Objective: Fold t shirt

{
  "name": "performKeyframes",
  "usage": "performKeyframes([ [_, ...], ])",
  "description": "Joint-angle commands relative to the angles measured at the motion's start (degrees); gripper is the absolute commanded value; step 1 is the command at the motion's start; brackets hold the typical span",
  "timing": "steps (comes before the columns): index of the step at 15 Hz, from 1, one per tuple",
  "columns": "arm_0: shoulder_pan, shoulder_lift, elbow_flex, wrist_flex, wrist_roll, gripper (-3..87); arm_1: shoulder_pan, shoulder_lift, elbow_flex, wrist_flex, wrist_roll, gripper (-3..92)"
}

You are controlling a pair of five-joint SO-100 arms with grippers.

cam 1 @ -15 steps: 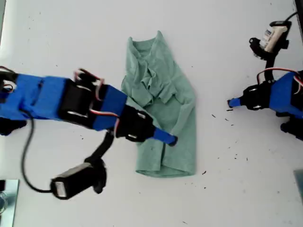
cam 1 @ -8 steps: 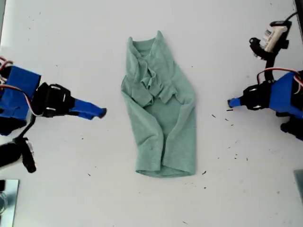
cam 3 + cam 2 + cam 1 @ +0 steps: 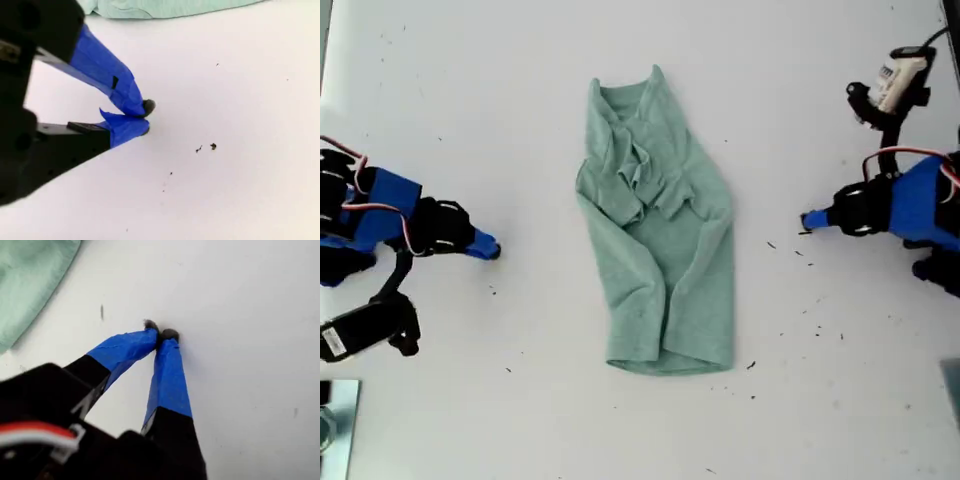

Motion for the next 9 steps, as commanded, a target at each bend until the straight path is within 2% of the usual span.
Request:
performKeyframes([
  [1,3.8,-16.5,-29.2,11.1,-1.8,-0.2,-6.3,-19.4,-27.9,4.0,2.7,2.4],
  [2,6.0,-25.7,-45.2,16.7,-0.9,-0.2,-10.2,-34.5,-46.1,7.2,3.3,1.8],
  [3,7.8,-36.7,-62.9,23.4,1.8,8.1,-13.8,-48.3,-63.6,12.0,4.5,4.9],
  [4,9.4,-47.8,-80.2,29.6,5.1,21.6,-16.9,-59.2,-78.6,16.8,5.6,19.7],
  [5,10.7,-59.7,-99.0,36.9,8.6,25.0,-19.3,-66.4,-89.1,19.2,6.3,22.5],
  [6,11.6,-69.3,-114.4,42.5,10.3,26.0,-21.3,-71.5,-96.0,20.2,7.1,29.3],
  [7,12.0,-70.0,-114.5,41.0,10.5,26.2,-23.1,-75.1,-100.3,21.2,7.8,33.3],
  [9,11.7,-70.4,-112.7,41.0,10.4,26.9,-25.4,-77.1,-100.2,21.1,11.6,32.8],
])
